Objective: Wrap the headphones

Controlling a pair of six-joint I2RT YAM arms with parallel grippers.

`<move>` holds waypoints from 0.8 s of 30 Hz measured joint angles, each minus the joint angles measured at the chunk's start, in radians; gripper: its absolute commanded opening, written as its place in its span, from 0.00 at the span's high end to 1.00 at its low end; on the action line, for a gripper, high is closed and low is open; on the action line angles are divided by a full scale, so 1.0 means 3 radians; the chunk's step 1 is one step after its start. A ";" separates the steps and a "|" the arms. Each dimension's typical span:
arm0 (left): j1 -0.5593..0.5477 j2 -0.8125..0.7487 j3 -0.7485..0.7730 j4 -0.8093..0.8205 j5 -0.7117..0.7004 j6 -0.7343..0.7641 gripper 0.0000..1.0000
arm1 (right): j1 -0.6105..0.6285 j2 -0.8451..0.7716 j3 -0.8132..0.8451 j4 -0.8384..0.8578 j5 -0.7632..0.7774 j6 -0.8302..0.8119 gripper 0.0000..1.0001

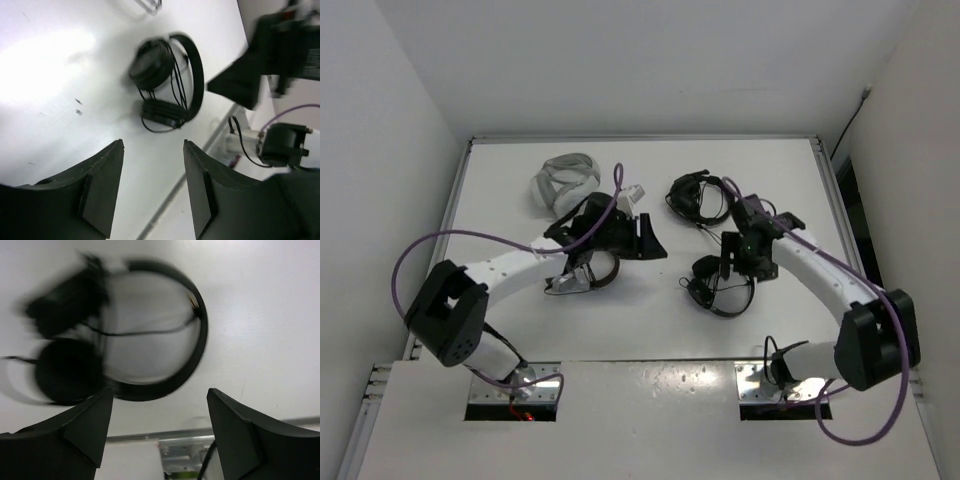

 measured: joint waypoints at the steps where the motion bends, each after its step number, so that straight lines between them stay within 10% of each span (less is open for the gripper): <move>1: 0.0050 -0.0050 0.0075 -0.0130 -0.0020 0.0127 0.41 | 0.0046 -0.0055 0.0186 -0.0111 -0.0025 -0.0064 0.20; 6: 0.0388 -0.0141 0.0816 -0.0965 -0.0197 0.0783 0.24 | 0.0018 -0.0286 0.1241 -0.0270 -0.0240 -0.0572 0.07; 12: 0.1085 0.0161 0.1789 -0.1881 -0.0299 0.1301 0.23 | -0.1057 -0.0198 0.1675 -0.0331 -0.1015 -0.1452 0.00; 24: 0.2225 -0.0048 0.1399 -0.2302 -0.0884 0.1939 0.20 | -0.2504 0.0117 0.1395 0.0017 -0.2103 -0.2510 0.00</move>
